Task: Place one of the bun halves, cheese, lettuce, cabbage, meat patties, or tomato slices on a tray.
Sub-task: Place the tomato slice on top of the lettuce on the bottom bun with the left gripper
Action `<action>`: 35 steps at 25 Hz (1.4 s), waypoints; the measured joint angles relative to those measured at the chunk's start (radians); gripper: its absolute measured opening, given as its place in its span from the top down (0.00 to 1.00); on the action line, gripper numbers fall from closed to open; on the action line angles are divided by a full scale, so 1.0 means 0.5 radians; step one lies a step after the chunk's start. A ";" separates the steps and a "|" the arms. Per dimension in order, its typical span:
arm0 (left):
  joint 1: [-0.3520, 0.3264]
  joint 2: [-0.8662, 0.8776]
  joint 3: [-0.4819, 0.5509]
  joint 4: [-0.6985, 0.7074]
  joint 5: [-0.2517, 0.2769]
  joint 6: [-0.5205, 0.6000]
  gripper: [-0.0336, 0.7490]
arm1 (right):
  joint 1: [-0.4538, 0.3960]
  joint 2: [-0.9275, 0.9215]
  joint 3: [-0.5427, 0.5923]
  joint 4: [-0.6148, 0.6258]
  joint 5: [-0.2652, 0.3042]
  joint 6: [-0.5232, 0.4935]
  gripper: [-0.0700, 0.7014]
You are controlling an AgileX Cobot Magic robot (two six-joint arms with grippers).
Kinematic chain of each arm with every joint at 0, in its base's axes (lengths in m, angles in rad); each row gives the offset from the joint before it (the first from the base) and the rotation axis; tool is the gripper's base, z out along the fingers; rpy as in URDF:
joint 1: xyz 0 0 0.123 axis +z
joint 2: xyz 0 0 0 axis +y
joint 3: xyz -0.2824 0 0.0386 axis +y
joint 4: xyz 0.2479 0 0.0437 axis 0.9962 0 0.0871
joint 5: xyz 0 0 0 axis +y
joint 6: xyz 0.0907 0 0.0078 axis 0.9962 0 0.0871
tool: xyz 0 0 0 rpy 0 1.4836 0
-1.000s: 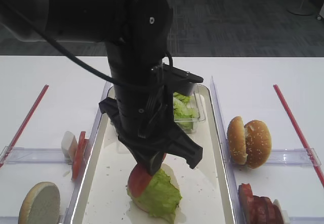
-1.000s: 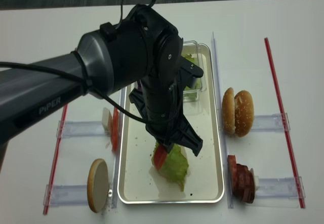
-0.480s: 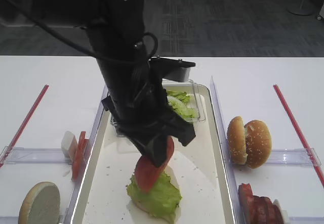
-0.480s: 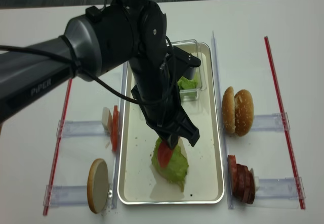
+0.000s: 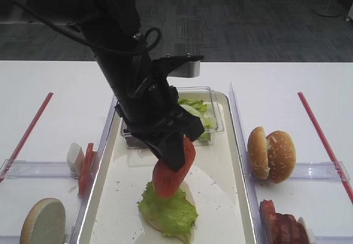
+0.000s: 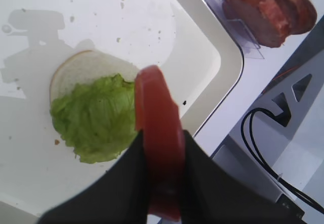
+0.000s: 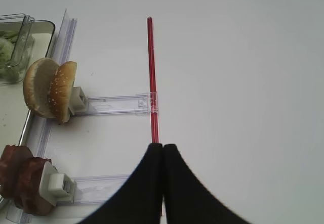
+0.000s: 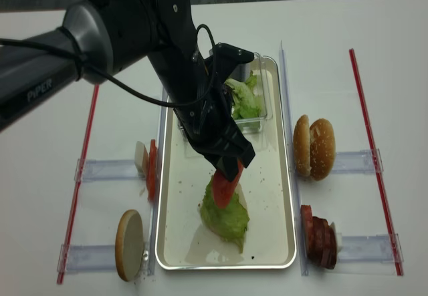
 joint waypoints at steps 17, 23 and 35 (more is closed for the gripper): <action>0.167 0.145 0.000 -0.190 -0.007 0.258 0.85 | 0.000 0.000 0.000 0.000 0.000 0.000 0.44; 0.178 0.145 0.000 -0.234 -0.007 0.328 0.85 | 0.000 0.000 0.000 0.000 0.000 0.000 0.44; 0.178 0.145 0.165 -0.234 -0.015 0.344 0.85 | 0.000 0.000 0.000 0.000 0.000 0.000 0.44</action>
